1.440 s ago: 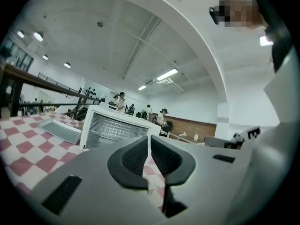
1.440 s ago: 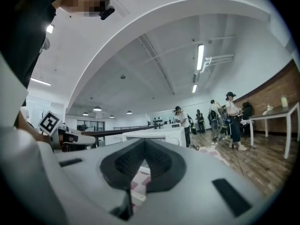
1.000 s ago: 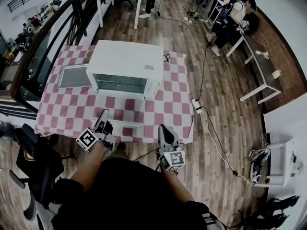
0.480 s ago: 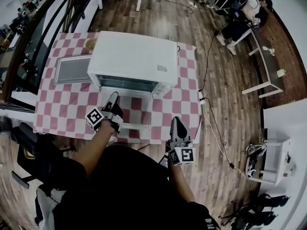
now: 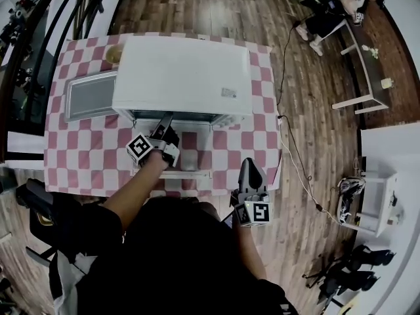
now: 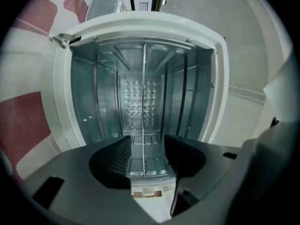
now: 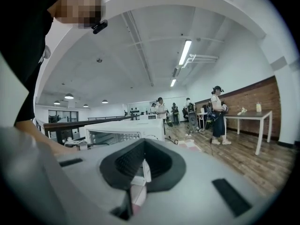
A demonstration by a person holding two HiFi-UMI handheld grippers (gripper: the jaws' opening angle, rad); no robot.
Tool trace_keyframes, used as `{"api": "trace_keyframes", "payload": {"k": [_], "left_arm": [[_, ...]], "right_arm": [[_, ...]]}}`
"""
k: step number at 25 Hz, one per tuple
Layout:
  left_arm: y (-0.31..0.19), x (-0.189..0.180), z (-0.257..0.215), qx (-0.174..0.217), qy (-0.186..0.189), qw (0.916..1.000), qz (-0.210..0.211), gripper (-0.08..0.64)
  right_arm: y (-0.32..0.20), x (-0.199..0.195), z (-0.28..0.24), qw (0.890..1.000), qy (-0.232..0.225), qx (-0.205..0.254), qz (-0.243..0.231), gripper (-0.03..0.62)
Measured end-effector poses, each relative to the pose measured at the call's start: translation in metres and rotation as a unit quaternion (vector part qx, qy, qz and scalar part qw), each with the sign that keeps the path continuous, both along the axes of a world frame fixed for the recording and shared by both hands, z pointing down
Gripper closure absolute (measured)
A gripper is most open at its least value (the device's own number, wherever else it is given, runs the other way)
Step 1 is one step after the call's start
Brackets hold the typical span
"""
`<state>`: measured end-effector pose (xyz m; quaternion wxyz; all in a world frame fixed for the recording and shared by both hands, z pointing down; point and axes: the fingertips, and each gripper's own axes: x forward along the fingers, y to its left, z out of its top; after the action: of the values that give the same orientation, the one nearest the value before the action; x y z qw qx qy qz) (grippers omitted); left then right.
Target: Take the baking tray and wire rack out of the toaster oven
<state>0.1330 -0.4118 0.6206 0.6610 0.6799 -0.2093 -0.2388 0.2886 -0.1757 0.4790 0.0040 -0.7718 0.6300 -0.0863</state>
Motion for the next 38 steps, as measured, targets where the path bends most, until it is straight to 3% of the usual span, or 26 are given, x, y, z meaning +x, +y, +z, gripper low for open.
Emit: {"api": "trace_keyframes", "payload": {"k": [9, 15, 19, 24, 30, 38], "left_arm": [[-0.023, 0.030, 0.006, -0.016, 0.030, 0.9994, 0.011, 0.391], [-0.036, 0.037, 0.014, -0.024, 0.021, 0.9995, 0.003, 0.478], [-0.040, 0.036, 0.005, -0.004, 0.021, 0.9997, -0.009, 0.545], [-0.039, 0.035, 0.009, -0.019, 0.036, 0.9990, -0.017, 0.560], [-0.017, 0.029, -0.002, -0.036, 0.069, 0.9968, -0.019, 0.562], [0.037, 0.005, -0.005, -0.050, 0.068, 0.9964, -0.011, 0.564]], "right_arm": [[0.007, 0.007, 0.011, 0.999, 0.006, -0.026, 0.024, 0.589], [0.012, 0.009, 0.018, 0.999, -0.001, -0.029, 0.034, 0.589], [0.012, 0.007, 0.020, 0.999, -0.002, -0.034, 0.032, 0.589], [0.009, 0.006, 0.019, 0.999, 0.002, -0.030, 0.027, 0.589], [0.009, -0.001, 0.012, 1.000, -0.012, -0.020, 0.017, 0.589], [0.026, -0.013, 0.000, 1.000, -0.004, 0.003, -0.014, 0.589]]}}
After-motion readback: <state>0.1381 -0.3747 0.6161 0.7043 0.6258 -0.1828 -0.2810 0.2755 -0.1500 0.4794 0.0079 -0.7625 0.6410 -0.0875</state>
